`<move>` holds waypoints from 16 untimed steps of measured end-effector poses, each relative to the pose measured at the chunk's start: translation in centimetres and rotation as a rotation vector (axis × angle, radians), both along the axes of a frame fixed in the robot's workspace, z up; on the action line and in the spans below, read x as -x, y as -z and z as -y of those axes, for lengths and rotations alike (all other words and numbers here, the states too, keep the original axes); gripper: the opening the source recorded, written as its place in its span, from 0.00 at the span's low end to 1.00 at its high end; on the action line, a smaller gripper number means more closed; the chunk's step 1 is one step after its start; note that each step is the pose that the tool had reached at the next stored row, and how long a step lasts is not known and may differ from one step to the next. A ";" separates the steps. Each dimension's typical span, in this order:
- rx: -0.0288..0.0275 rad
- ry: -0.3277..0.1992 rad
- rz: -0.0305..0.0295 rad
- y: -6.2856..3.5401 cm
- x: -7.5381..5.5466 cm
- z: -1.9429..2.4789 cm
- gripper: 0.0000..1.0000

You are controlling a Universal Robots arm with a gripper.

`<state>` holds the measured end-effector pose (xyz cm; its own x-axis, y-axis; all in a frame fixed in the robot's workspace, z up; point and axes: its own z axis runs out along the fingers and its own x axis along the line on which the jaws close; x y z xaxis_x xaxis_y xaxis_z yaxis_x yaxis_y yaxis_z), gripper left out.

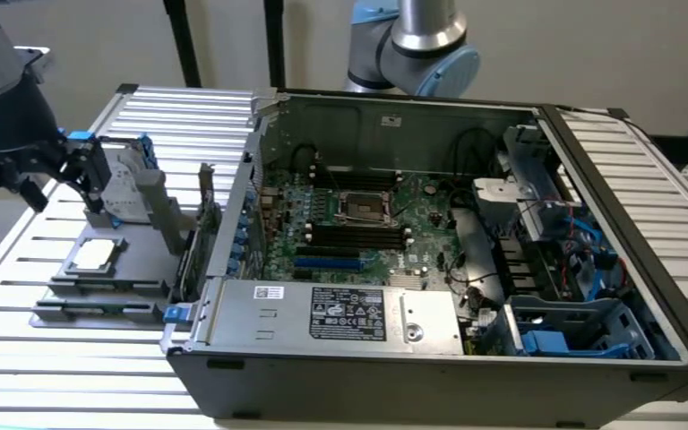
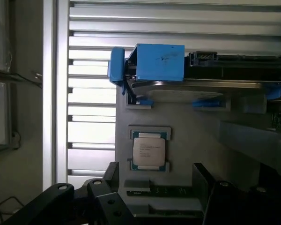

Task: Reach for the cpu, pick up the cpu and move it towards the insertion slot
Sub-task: 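Pick up the cpu and move it towards the insertion slot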

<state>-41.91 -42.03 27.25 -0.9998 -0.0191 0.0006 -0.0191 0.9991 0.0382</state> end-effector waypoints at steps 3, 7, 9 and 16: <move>0.0000 0.000 0.0000 0.53 0.0 0.09 0.73; 0.0000 0.000 0.0000 1.27 0.0 0.26 0.73; 0.0000 0.001 0.0000 1.62 0.0 0.34 0.73; 0.0000 0.005 0.0000 2.90 0.0 0.66 0.73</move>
<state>-41.91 -42.70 24.35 -0.9999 -0.0140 0.0006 -0.0140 0.9992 0.0382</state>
